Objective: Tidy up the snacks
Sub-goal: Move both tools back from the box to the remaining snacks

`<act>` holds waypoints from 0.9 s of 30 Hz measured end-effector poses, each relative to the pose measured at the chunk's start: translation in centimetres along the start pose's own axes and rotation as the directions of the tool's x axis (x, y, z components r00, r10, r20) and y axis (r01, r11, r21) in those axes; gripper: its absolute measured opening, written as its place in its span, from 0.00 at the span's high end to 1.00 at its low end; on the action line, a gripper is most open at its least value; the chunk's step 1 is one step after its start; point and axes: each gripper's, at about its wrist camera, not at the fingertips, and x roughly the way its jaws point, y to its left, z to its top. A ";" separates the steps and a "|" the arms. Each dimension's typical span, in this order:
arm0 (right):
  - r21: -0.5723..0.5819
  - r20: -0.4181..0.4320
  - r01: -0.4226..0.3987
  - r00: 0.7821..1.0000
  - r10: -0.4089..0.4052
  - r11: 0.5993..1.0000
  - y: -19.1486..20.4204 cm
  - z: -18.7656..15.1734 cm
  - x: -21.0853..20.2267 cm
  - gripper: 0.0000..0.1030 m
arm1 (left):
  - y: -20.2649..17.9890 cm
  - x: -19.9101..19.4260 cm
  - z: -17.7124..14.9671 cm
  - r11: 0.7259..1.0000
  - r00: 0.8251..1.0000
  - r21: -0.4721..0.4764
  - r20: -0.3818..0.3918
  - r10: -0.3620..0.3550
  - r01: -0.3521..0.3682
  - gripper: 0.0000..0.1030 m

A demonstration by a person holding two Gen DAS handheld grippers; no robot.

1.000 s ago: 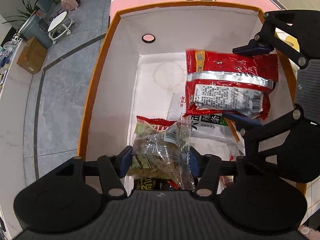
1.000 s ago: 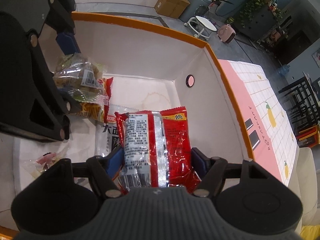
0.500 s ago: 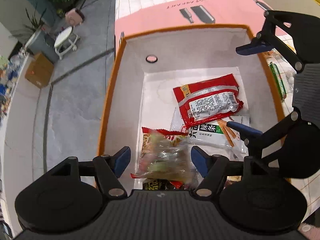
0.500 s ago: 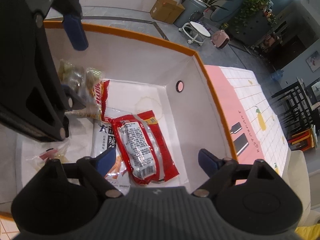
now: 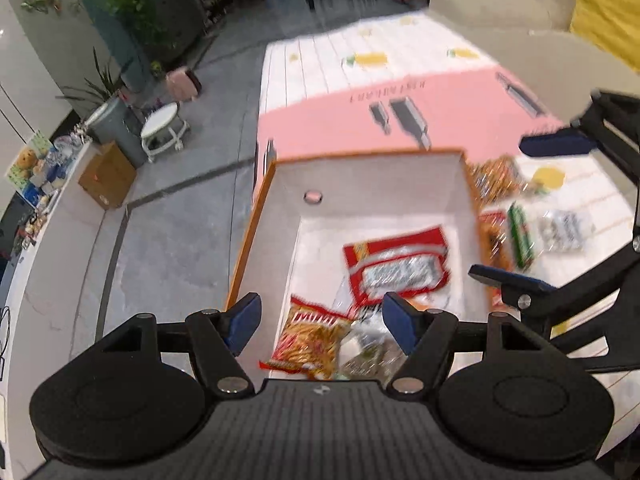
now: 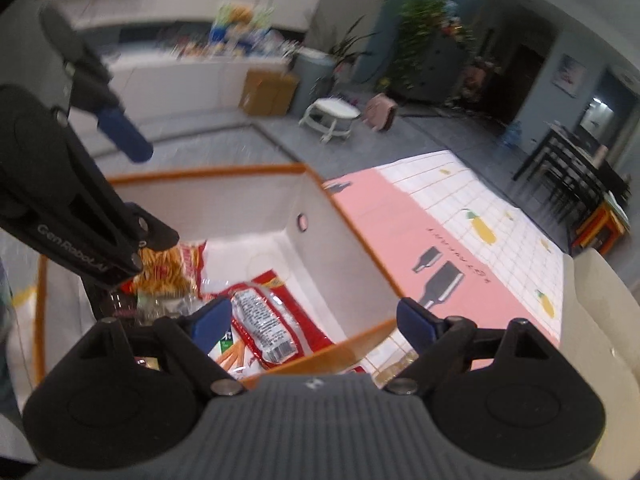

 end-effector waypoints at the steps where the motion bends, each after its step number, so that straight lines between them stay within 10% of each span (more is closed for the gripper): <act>1: 0.017 0.016 0.011 1.000 -0.012 1.000 -0.2 -0.4 -0.8 0.16 | -0.4 -0.6 0.0 1.000 1.000 -0.003 0.021 -0.003 0.003 0.21; 15: 0.205 0.111 0.120 0.983 -0.144 0.972 -2.2 -8.6 -8.5 0.16 | -8.6 -5.5 -0.8 0.991 0.973 0.028 0.186 -0.136 0.133 0.21; 27: 0.448 -0.087 0.227 0.974 -0.210 0.865 -5.4 -18.1 -8.6 0.07 | -14.9 -2.1 -2.2 0.961 0.948 0.023 0.160 -0.276 0.276 0.23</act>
